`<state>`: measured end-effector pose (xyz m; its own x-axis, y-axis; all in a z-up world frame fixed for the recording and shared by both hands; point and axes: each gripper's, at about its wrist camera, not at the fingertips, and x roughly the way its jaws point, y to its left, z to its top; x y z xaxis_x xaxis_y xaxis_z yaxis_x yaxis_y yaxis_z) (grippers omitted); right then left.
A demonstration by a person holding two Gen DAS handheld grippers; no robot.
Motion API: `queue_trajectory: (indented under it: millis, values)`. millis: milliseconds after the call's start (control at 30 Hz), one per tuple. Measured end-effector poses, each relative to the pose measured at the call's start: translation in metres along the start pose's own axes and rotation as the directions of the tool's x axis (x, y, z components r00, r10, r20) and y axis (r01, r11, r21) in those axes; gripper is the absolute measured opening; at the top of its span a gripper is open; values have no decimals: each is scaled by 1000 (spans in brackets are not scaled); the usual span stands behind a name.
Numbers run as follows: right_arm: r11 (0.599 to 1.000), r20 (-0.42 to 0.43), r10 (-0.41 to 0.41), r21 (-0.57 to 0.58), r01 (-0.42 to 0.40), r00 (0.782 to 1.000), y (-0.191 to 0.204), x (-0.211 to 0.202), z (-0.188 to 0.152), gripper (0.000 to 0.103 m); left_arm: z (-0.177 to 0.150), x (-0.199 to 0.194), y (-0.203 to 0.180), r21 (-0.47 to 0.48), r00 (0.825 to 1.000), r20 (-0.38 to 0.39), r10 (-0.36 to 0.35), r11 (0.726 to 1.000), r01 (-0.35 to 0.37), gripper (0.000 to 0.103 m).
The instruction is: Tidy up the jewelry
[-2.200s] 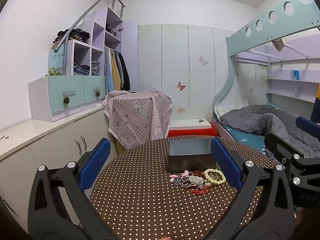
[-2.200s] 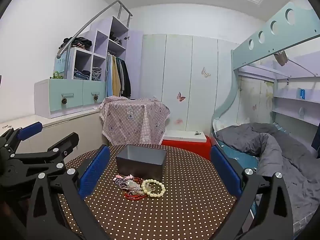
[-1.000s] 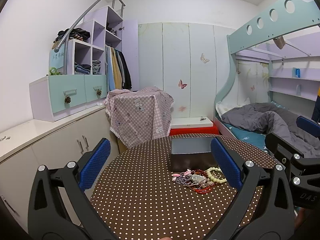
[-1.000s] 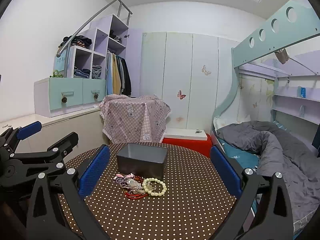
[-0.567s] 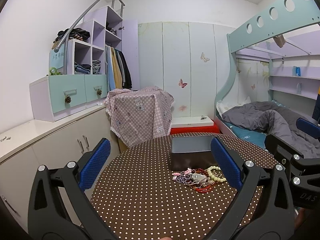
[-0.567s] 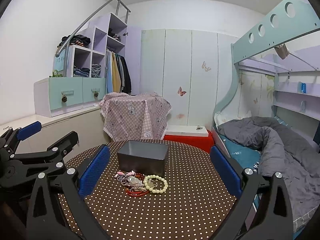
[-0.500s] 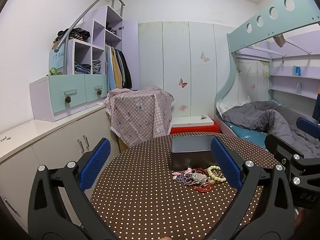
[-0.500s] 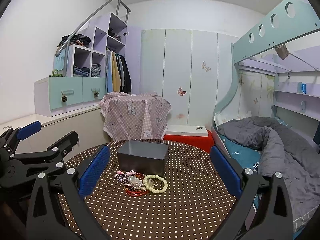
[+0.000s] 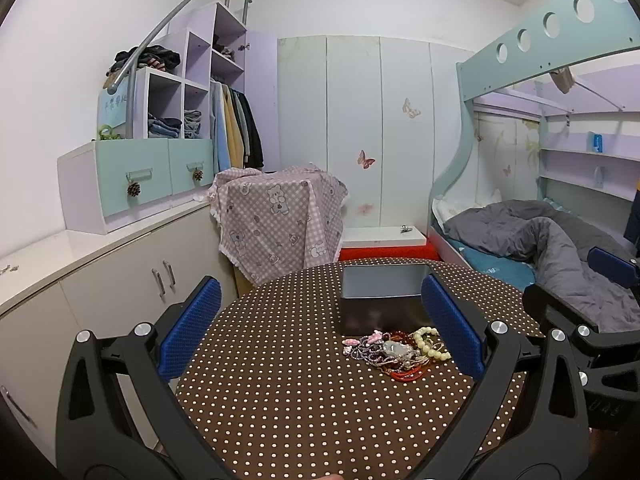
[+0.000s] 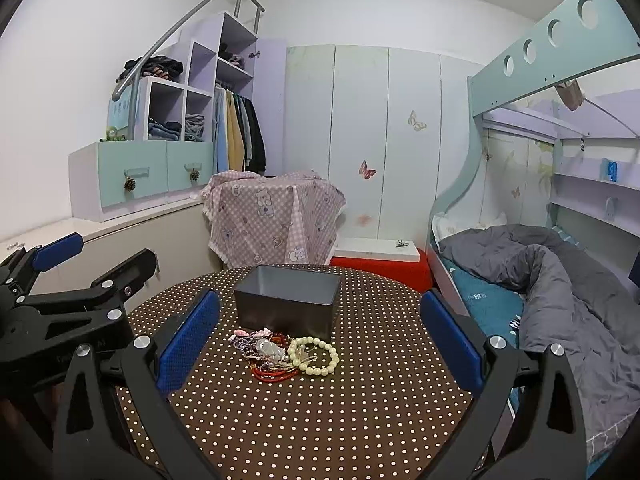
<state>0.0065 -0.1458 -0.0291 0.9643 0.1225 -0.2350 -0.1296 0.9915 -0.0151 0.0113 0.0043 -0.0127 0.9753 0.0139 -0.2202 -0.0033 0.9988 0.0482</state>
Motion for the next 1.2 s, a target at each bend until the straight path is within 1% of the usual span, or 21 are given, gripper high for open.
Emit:
queue_trajectory:
  millis: [433, 467, 567, 600, 700, 767, 800, 867, 900, 967, 1033, 1067, 1100, 1167, 1200]
  values:
    - [999, -35, 10, 44, -8, 999, -13, 15, -4, 96, -3, 13, -3, 22, 1000, -26, -3, 1000, 3, 98]
    - [999, -41, 5, 51, -3, 999, -16, 17, -5, 96, -4, 16, -1, 22, 999, -35, -10, 1000, 10, 98]
    - [998, -55, -19, 60, 23, 998, -25, 23, -7, 96, -4, 27, 6, 11, 997, -75, 4, 1000, -3, 98]
    - [997, -67, -31, 64, 35, 997, -30, 27, -9, 96, -4, 33, 10, 4, 995, -102, 3, 1000, -3, 98]
    - [996, -113, -47, 66, 54, 992, -42, 39, -14, 96, -7, 53, 21, -22, 982, -190, -14, 1000, 10, 98]
    - [995, -156, -63, 66, 74, 986, -51, 50, -19, 96, -13, 71, 24, -29, 961, -276, -18, 1000, 10, 98]
    - [994, -179, -69, 69, 83, 981, -54, 55, -21, 96, -16, 78, 25, -26, 953, -303, -24, 1000, 17, 98]
    - [993, -221, -67, 80, 87, 973, -61, 66, -26, 96, -21, 90, 23, -20, 932, -358, -56, 998, 52, 96]
    - [993, -240, -57, 85, 80, 969, -63, 71, -28, 96, -23, 97, 19, -15, 923, -379, -70, 997, 69, 95]
    - [995, -293, -22, 87, 50, 956, -65, 86, -30, 96, -26, 102, 11, 1, 917, -392, -81, 996, 88, 94]
    - [995, -359, 32, 101, 5, 933, -68, 107, -34, 95, -28, 109, 1, 13, 908, -406, -103, 993, 118, 93]
    - [994, -382, 62, 110, -22, 922, -68, 117, -35, 87, -28, 111, -3, 14, 905, -411, -113, 991, 130, 93]
    - [993, -400, 81, 114, -38, 913, -66, 124, -37, 71, -28, 114, -4, 16, 902, -415, -118, 991, 137, 91]
    - [991, -463, 111, 114, -65, 879, -62, 145, -41, 55, -28, 121, -9, 26, 895, -428, -124, 989, 149, 86]
    - [991, -494, 125, 112, -79, 861, -59, 156, -44, 52, -27, 123, -11, 27, 892, -434, -124, 988, 151, 86]
